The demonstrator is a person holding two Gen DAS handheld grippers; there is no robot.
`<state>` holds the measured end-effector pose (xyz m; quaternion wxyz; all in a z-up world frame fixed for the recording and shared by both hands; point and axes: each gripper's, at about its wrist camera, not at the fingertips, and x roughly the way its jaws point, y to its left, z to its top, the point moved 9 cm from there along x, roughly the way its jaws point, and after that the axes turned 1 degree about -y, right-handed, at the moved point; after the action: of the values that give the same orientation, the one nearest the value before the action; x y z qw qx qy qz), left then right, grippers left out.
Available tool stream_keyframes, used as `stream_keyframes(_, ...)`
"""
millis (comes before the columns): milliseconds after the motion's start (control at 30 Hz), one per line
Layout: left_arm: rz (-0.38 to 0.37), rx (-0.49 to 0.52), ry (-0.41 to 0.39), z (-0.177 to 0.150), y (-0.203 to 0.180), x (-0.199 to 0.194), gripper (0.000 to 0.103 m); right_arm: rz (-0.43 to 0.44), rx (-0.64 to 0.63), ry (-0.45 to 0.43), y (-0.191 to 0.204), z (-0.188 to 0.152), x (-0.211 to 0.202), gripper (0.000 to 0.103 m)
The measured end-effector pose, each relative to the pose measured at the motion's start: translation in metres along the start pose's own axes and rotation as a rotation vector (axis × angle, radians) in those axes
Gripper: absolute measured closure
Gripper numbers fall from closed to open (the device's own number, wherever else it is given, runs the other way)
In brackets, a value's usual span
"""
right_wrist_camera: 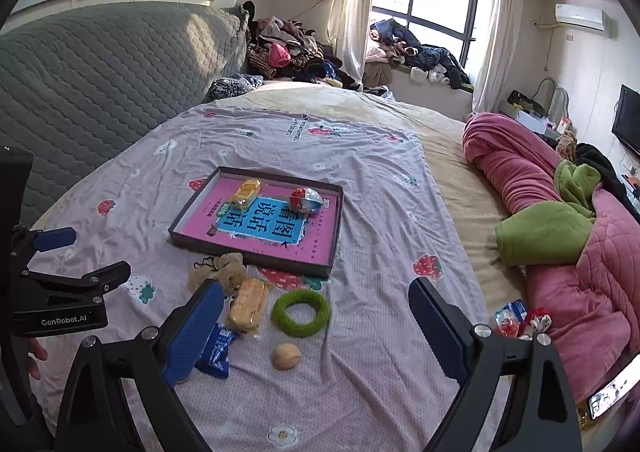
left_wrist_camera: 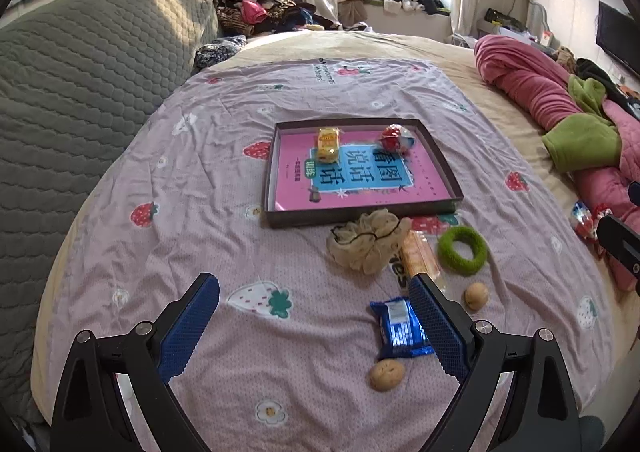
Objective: Organize objects
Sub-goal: 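Withdraw both tools from the tray back toward the remaining snacks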
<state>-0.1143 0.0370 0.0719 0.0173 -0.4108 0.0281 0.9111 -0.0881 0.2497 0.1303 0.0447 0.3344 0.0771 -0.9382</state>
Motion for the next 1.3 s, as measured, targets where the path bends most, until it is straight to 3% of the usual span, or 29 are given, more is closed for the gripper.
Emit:
stream_keyframes(500, 0.002, 0.015, 0.01, -0.028, -0.006, -0.007, 0.007, -0.003, -0.027, 0.063, 0.009, -0.041, 0.005, 0.007)
stream_keyframes(1300, -0.017, 0.01, 0.042, -0.049, -0.009, 0.033, 0.007, 0.009, -0.014, 0.145, 0.012, -0.078, 0.046, 0.006)
